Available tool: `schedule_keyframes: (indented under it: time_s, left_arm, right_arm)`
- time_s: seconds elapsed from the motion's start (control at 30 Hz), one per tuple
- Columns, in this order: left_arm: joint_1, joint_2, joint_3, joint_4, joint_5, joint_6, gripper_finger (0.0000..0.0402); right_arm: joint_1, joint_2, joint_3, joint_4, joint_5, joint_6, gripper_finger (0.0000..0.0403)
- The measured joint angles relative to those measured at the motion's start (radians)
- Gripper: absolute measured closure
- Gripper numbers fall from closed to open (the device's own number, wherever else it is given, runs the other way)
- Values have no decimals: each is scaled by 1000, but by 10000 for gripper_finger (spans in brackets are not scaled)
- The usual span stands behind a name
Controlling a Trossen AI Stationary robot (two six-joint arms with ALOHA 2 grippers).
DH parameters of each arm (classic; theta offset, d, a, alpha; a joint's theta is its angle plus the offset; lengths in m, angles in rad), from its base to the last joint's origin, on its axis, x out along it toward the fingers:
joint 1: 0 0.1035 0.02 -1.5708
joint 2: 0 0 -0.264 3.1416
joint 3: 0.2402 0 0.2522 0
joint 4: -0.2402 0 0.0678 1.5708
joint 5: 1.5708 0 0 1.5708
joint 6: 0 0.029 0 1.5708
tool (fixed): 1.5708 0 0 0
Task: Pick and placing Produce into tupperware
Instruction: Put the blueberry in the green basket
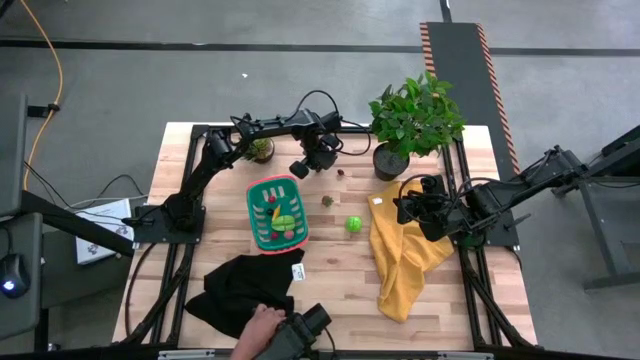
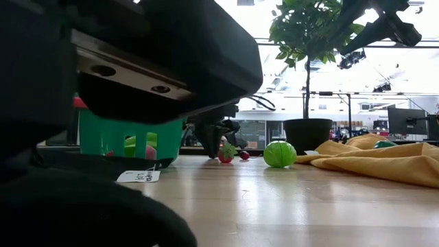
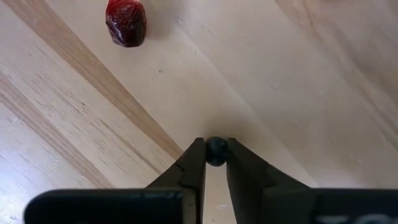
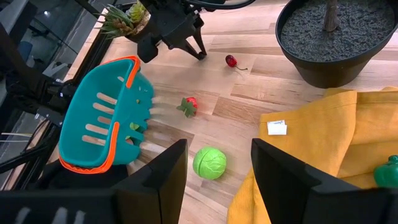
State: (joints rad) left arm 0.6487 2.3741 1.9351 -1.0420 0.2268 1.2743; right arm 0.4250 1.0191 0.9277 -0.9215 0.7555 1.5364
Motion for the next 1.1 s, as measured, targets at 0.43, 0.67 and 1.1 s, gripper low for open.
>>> schedule_keyframes:
  time_s: [0.43,0.67,1.1]
  left_arm:
    - [0,0,0,0,-6,0,367]
    - [0,-1,1,0,-17,0,362]
    - [6,-8,53,-35,-32,-13,361]
  right_arm:
    - [0,0,0,0,0,0,234]
    - [0,0,0,0,0,0,234]
    - [0,0,0,-1,0,0,234]
